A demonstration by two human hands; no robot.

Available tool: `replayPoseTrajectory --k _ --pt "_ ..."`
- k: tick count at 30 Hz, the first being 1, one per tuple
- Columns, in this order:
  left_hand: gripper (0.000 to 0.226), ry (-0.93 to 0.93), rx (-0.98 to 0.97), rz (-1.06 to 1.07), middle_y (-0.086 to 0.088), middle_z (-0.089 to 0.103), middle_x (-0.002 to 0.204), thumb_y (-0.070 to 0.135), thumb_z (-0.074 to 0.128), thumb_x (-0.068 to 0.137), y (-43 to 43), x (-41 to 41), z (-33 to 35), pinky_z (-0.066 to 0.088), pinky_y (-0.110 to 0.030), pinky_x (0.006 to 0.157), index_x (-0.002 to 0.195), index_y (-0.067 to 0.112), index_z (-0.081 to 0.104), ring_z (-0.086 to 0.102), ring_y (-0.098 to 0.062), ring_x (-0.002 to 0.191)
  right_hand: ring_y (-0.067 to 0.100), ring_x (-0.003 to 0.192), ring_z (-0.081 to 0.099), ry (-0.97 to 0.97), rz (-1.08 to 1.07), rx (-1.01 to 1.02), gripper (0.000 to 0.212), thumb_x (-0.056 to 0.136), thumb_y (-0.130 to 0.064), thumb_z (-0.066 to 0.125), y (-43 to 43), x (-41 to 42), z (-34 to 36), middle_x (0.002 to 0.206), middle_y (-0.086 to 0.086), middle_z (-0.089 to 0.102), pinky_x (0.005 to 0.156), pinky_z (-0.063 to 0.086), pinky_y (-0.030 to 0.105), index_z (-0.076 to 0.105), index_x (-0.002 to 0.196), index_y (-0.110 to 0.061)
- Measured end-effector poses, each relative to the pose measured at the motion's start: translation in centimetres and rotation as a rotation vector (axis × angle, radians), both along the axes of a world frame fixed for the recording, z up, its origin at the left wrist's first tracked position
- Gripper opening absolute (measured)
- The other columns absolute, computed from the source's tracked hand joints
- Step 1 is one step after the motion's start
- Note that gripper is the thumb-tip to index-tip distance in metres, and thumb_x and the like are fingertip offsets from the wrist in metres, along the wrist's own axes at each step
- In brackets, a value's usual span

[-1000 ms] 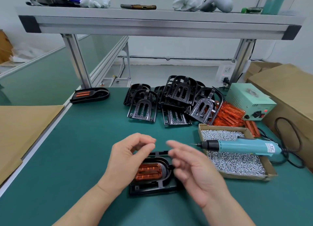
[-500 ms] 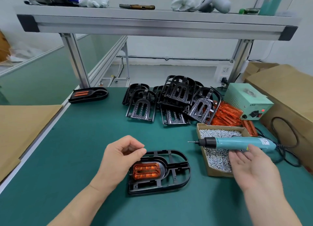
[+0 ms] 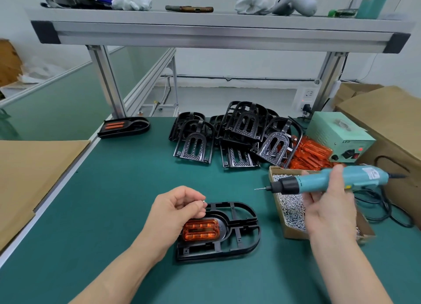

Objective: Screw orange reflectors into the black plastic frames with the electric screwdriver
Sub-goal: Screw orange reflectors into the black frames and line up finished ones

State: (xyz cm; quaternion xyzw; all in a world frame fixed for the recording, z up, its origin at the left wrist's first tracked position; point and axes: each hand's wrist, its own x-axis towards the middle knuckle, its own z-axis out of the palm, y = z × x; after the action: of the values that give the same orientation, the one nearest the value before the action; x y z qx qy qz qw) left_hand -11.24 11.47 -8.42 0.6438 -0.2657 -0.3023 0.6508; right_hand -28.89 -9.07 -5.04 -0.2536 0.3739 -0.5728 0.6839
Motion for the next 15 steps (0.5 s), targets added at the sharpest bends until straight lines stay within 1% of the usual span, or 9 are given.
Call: replayPoseTrajectory --k 2,3,5,7,9,10,12,15 --pt "0.018 0.004 0.003 -0.004 -0.014 0.076 0.087 -0.002 0.068 0.089 -0.1 -0.1 0.0 0.057 -0.022 0.072 0.083 0.014 0.075 0.072 -0.018 0.075 0.009 0.067 0.066 -0.049 -0.034 -0.028 0.029 0.097 -0.041 0.062 0.3 1.1 1.1 0.084 -0.004 0.061 0.066 0.056 0.024 0.052 0.109 -0.017" --pt "0.016 0.004 0.007 -0.010 -0.013 0.076 0.087 -0.001 0.067 0.090 -0.2 -0.1 -0.1 0.057 -0.022 0.072 0.085 0.012 0.074 0.071 -0.017 0.075 0.008 0.063 0.060 -0.091 -0.031 -0.030 0.031 0.097 -0.042 0.063 0.5 1.6 1.5 0.080 -0.003 0.058 0.062 0.054 0.022 0.054 0.110 -0.016" --pt "0.012 -0.009 0.023 -0.031 -0.011 0.076 0.088 0.000 0.063 0.094 -0.3 -0.3 -0.2 0.056 -0.021 0.072 0.090 0.008 0.072 0.069 -0.015 0.076 0.006 0.061 0.055 -0.155 0.007 -0.025 0.030 0.095 -0.040 0.066 0.7 2.7 2.1 0.078 -0.004 0.056 0.061 0.052 0.020 0.058 0.110 -0.015" --pt "0.012 -0.025 0.041 -0.052 -0.011 0.075 0.089 0.001 0.060 0.096 -0.3 -0.5 -0.3 0.055 -0.021 0.071 0.093 0.006 0.070 0.068 -0.014 0.076 0.004 0.059 0.051 -0.173 0.061 -0.030 0.021 0.094 -0.038 0.067 1.0 3.6 2.4 0.075 -0.008 0.055 0.057 0.049 0.017 0.062 0.098 -0.017" --pt "0.014 -0.037 0.053 -0.062 -0.011 0.075 0.089 0.002 0.058 0.097 -0.3 -0.7 -0.4 0.054 -0.022 0.070 0.092 0.008 0.070 0.067 -0.015 0.074 0.004 0.061 0.049 -0.178 0.097 -0.015 0.018 0.091 -0.034 0.069 1.4 4.7 2.7 0.078 -0.008 0.054 0.059 0.047 0.016 0.061 0.091 -0.018" --pt "0.015 -0.038 0.055 -0.063 -0.011 0.075 0.089 0.003 0.058 0.097 -0.3 -0.8 -0.4 0.055 -0.022 0.070 0.090 0.009 0.070 0.067 -0.015 0.073 0.004 0.060 0.050 -0.196 0.102 -0.008 0.016 0.090 -0.030 0.070 1.7 5.3 2.8 0.077 -0.008 0.055 0.061 0.047 0.017 0.061 0.091 -0.017" --pt "0.019 -0.028 0.053 -0.067 -0.011 0.075 0.088 0.004 0.058 0.097 -0.3 -1.0 -0.5 0.055 -0.023 0.071 0.087 0.012 0.071 0.066 -0.015 0.073 0.004 0.056 0.052 -0.252 0.106 -0.008 0.012 0.090 -0.020 0.071 2.2 6.4 3.1 0.072 -0.007 0.060 0.058 0.048 0.017 0.059 0.092 -0.016" --pt "0.022 -0.026 0.056 -0.080 -0.011 0.074 0.088 0.004 0.058 0.097 -0.4 -1.2 -0.6 0.054 -0.022 0.070 0.083 0.015 0.071 0.065 -0.014 0.072 0.005 0.051 0.053 -0.235 0.140 -0.039 0.013 0.089 -0.017 0.071 3.2 7.8 3.2 0.065 -0.007 0.060 0.051 0.049 0.019 0.060 0.095 -0.013"
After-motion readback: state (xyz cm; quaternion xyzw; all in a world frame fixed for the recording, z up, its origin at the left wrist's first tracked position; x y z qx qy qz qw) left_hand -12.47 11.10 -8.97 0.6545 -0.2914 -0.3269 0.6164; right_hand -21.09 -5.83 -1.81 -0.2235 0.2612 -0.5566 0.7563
